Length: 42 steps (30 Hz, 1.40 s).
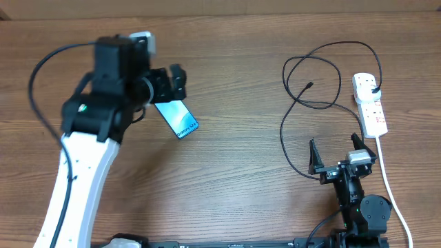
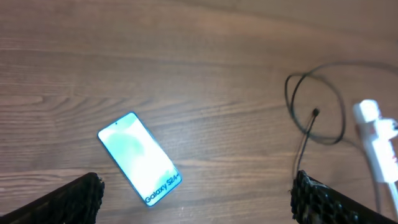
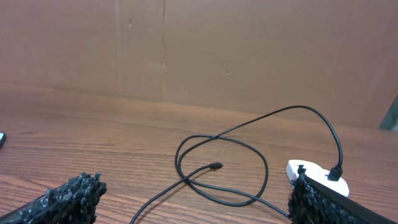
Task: Plug charger to phone and switch on socket
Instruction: 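Reach the left gripper over the phone and lower onto it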
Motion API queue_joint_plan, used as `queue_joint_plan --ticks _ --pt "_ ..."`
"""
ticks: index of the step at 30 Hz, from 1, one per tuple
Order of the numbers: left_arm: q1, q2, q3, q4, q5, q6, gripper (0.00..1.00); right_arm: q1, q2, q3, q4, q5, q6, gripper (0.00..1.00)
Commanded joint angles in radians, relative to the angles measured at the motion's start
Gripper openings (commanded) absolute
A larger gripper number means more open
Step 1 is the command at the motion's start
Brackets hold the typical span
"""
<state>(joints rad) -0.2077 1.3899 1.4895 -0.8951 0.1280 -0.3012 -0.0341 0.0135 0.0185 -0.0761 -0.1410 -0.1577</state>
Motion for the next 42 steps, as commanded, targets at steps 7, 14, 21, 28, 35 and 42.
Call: queue_joint_plan --ticks 7,14,21,28,35,42 --pt "-0.035 0.113 0.047 -0.077 0.084 0.077 1.00 -0.005 -0.011 -0.011 0.003 0.009 -0.001 1.00" --pt "-0.035 0.181 0.045 -0.116 0.165 0.032 1.00 -0.005 -0.011 -0.011 0.003 0.009 -0.001 1.00" --pt "-0.032 0.235 0.045 -0.076 0.082 -0.254 1.00 -0.005 -0.011 -0.011 0.003 0.009 -0.001 1.00" --pt "-0.010 0.310 0.045 -0.072 0.035 -0.416 1.00 -0.005 -0.011 -0.011 0.003 0.009 -0.001 1.00" --pt "0.021 0.446 0.122 -0.179 -0.028 -0.539 1.00 -0.005 -0.011 -0.011 0.003 0.009 -0.001 1.00" --pt "0.047 0.667 0.344 -0.383 -0.027 -0.541 1.00 -0.005 -0.011 -0.011 0.003 0.009 -0.001 1.00"
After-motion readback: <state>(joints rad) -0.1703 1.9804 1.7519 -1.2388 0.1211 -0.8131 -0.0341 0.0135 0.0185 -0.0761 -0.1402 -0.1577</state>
